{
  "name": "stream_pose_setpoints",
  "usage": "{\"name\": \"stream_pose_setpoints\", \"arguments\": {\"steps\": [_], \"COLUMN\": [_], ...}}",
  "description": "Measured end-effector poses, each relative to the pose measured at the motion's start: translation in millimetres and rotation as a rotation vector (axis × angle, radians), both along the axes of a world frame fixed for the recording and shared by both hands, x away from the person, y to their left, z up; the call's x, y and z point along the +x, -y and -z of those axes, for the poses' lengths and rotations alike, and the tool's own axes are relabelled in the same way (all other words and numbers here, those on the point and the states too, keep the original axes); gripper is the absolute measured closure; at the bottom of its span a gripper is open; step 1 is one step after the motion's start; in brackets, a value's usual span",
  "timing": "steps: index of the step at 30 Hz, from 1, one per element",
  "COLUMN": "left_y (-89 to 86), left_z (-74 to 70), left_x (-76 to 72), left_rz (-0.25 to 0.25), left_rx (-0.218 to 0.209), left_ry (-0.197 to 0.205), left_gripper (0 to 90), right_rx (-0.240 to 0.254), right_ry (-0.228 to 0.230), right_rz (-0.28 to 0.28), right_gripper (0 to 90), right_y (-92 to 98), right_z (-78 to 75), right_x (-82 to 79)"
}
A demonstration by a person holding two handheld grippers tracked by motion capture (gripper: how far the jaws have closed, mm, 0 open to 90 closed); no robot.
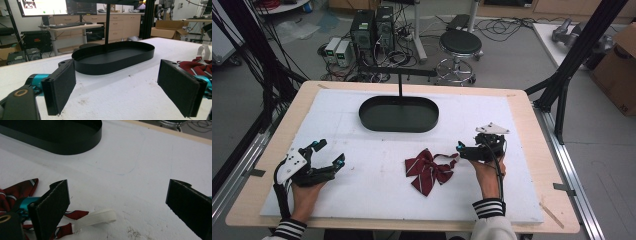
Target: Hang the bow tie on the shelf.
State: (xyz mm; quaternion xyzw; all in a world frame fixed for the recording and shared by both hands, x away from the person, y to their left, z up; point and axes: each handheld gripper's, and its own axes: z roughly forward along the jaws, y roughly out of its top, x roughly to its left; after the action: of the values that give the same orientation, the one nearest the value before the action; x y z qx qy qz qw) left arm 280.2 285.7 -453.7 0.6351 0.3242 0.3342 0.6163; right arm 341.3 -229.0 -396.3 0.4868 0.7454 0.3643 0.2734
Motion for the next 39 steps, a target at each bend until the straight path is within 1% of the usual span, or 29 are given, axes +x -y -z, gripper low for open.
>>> {"name": "stream_pose_setpoints", "arguments": {"steps": [1, 2, 3, 4, 5, 7, 10, 12, 15, 16, 17, 20, 23, 28, 32, 33, 34, 35, 37, 38, 39], "left_y": [0.1, 0.0, -0.1, 0.1, -0.1, 0.2, 0.2, 0.1, 0.2, 0.1, 0.1, 0.1, 0.2, 0.3, 0.3, 0.3, 0.2, 0.3, 0.4, 0.4, 0.4], "left_z": [0.0, 0.0, 0.0, 0.0, 0.0, 0.0, 0.0, 0.0, 0.0, 0.0, 0.0, 0.0, 0.0, 0.0, 0.0, 0.0, 0.0, 0.0, 0.0, 0.0, 0.0], "left_x": [0.1, 0.0, 0.0, 0.0, -0.1, -0.1, -0.1, -0.2, -0.2, -0.2, -0.2, -0.2, -0.2, -0.3, -0.4, -0.4, -0.3, -0.3, -0.4, -0.4, -0.4], "left_rz": [0.001, -0.001, 0.0, 0.001, 0.0, 0.001, 0.002, 0.002, 0.002, 0.002, 0.003, 0.003, 0.004, 0.003, 0.003, 0.003, 0.004, 0.004, 0.003, 0.003, 0.003], "left_rx": [0.001, 0.001, 0.002, 0.0, 0.003, 0.001, 0.002, 0.004, 0.003, 0.004, 0.004, 0.003, 0.003, 0.004, 0.004, 0.003, 0.004, 0.004, 0.004, 0.004, 0.004], "left_ry": [0.001, 0.001, 0.001, 0.002, 0.002, 0.002, 0.002, 0.003, 0.004, 0.004, 0.004, 0.004, 0.005, 0.005, 0.005, 0.005, 0.005, 0.005, 0.005, 0.005, 0.006], "left_gripper": [15.6, 15.6, 15.6, 15.6, 15.6, 15.6, 15.6, 15.6, 15.6, 15.6, 15.6, 15.6, 15.6, 15.7, 15.6, 15.6, 15.6, 15.6, 15.7, 15.7, 15.6], "right_rx": [-0.016, -0.029, -0.029, -0.033, -0.029, -0.038, -0.047, -0.063, -0.075, -0.081, -0.09, -0.092, -0.098, -0.098, -0.096, -0.097, -0.097, -0.091, -0.069, -0.069, -0.066], "right_ry": [-0.028, -0.045, -0.045, -0.056, -0.079, -0.114, -0.139, -0.171, -0.181, -0.191, -0.219, -0.231, -0.247, -0.311, -0.328, -0.332, -0.339, -0.352, -0.37, -0.37, -0.379], "right_rz": [0.009, 0.011, 0.011, 0.014, 0.017, 0.021, 0.031, 0.034, 0.026, 0.027, 0.035, 0.041, 0.033, 0.014, 0.014, 0.018, 0.017, 0.005, 0.008, 0.008, 0.016], "right_gripper": [4.1, 4.1, 4.3, 4.3, 4.3, 4.3, 4.4, 4.4, 5.4, 5.4, 5.4, 5.4, 5.4, 5.4, 5.7, 8.3, 12.9, 15.6, 15.6, 15.6, 16.3], "right_y": [-2.4, -3.5, -3.5, -4.3, -5.4, -6.8, -9.5, -11.7, -14.2, -14.3, -13.0, -11.9, -10.6, -10.1, -10.4, -10.4, -10.1, -9.2, -7.9, -7.9, -7.2], "right_z": [-1.0, -1.6, -1.6, -2.1, -2.5, -3.0, -3.5, -3.6, -2.2, -0.9, 1.9, 3.3, 5.0, 9.6, 11.5, 11.6, 11.7, 11.5, 11.6, 11.6, 11.7], "right_x": [4.3, 6.5, 6.5, 8.8, 10.7, 15.0, 19.2, 23.4, 26.3, 27.0, 28.6, 29.4, 30.0, 30.8, 31.7, 31.5, 31.3, 31.0, 30.3, 30.3, 29.9]}}
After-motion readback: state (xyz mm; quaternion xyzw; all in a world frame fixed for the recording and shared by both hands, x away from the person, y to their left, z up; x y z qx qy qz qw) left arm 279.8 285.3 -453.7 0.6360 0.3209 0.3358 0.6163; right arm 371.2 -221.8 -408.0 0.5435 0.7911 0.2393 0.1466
